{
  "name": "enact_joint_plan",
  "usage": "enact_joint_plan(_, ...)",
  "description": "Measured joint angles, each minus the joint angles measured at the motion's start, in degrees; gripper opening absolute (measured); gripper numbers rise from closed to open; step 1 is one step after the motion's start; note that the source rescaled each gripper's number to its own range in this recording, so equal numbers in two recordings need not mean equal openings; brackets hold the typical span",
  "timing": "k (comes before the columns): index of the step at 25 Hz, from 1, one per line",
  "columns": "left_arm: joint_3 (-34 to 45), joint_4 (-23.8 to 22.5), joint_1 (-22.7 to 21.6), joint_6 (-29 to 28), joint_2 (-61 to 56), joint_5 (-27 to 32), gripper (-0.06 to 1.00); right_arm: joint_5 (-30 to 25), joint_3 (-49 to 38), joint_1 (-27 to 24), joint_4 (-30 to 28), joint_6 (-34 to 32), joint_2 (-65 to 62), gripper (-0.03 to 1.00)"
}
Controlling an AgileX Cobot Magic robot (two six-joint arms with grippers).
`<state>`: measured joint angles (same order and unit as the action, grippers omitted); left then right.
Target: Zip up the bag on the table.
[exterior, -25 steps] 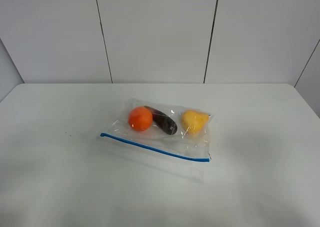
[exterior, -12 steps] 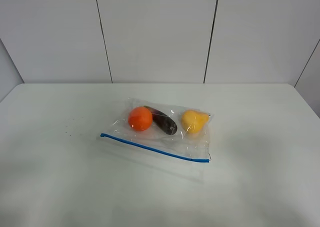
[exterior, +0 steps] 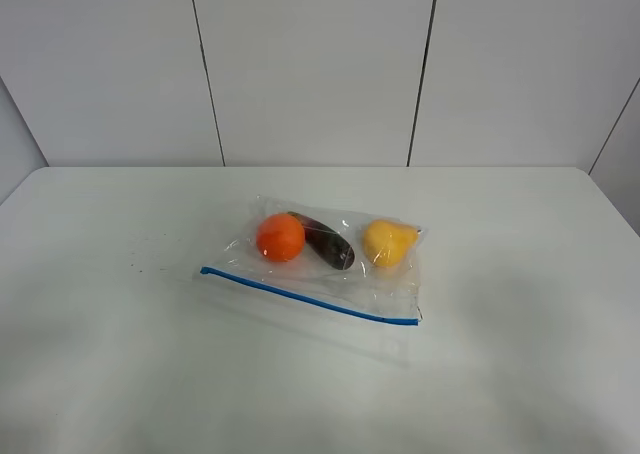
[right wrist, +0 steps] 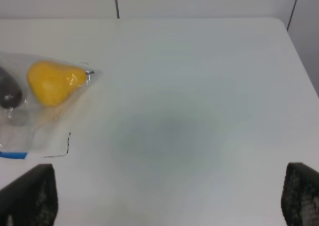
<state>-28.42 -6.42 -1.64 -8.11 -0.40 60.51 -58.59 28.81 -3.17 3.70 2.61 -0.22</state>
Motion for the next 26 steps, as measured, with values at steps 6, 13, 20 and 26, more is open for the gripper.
enact_joint_plan(6,0.00,0.00,0.00,0.00,0.00,0.00,1.00,-0.06,0.00,0.00,-0.39,-0.57,0.00,1.00)
enact_joint_plan(13,0.00,0.00,0.00,0.00,0.00,0.00,1.00,-0.06,0.00,0.00,0.26,-0.89,0.00,1.00)
enact_joint_plan(20,0.00,0.00,0.00,0.00,0.00,0.00,1.00,-0.06,0.00,0.00,0.44,-1.00,0.00,1.00)
enact_joint_plan(26,0.00,0.00,0.00,0.00,0.00,0.00,1.00,-0.06,0.00,0.00,0.44,-1.06,0.00,1.00)
